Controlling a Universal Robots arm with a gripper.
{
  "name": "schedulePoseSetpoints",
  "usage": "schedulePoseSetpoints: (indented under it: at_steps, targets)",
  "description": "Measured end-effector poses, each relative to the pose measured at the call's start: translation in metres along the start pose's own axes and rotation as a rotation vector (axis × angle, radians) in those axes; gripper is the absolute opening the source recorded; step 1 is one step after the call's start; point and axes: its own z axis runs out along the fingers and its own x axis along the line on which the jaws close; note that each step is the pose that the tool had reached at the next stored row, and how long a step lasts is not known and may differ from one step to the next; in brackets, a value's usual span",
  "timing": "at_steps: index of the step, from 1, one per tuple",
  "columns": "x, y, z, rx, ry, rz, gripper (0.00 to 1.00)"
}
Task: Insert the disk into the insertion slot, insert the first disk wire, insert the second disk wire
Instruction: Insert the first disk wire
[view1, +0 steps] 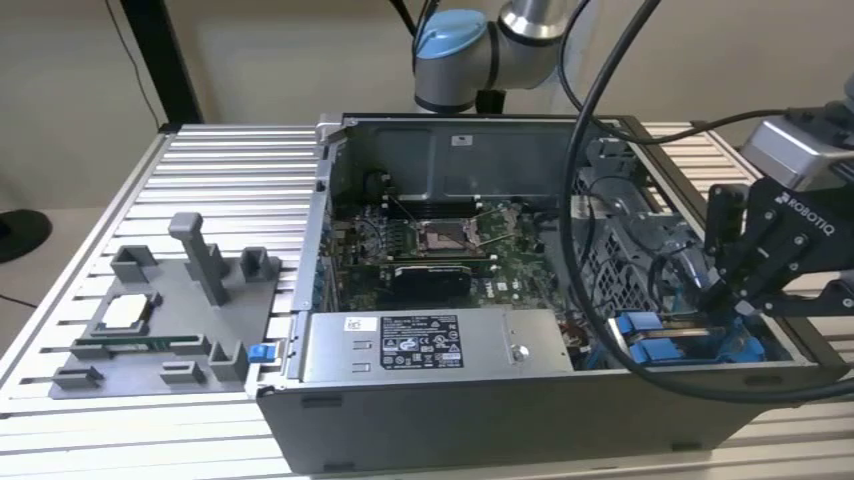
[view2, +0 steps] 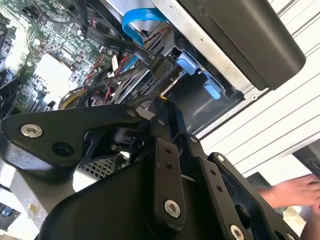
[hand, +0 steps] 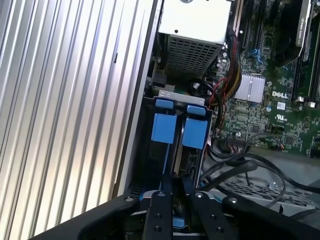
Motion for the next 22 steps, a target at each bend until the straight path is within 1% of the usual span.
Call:
schedulePoseSetpoints:
  at_steps: [2,3,5,8,10,12,17,18,22]
  targets:
    - [0.0001,-0.0007,0.0007,0.0017,-0.0061,0.0,0.0]
    - [0.0001,-0.0013,0.0007,0.0036,-0.0078,0.0,0.0]
    - [0.0004,-0.003,0.0008,0.007,-0.01,0.0,0.0]
    - [0.0009,-0.0068,0.0017,0.0087,-0.0121,0.001,0.0]
    - [0.0004,-0.008,0.002,0.0098,-0.012,0.001,0.0]
    - [-0.0018,-0.0085,0.0025,0.0108,-0.012,0.001,0.0]
    - [-0.0122,-0.0105,0.004,0.0123,-0.0118,0.001,0.0]
    - [-0.0132,-0.0107,0.0045,0.0123,-0.0119,0.002,0.0]
    - [-0.0134,-0.0109,0.0054,0.0123,-0.0119,0.002,0.0]
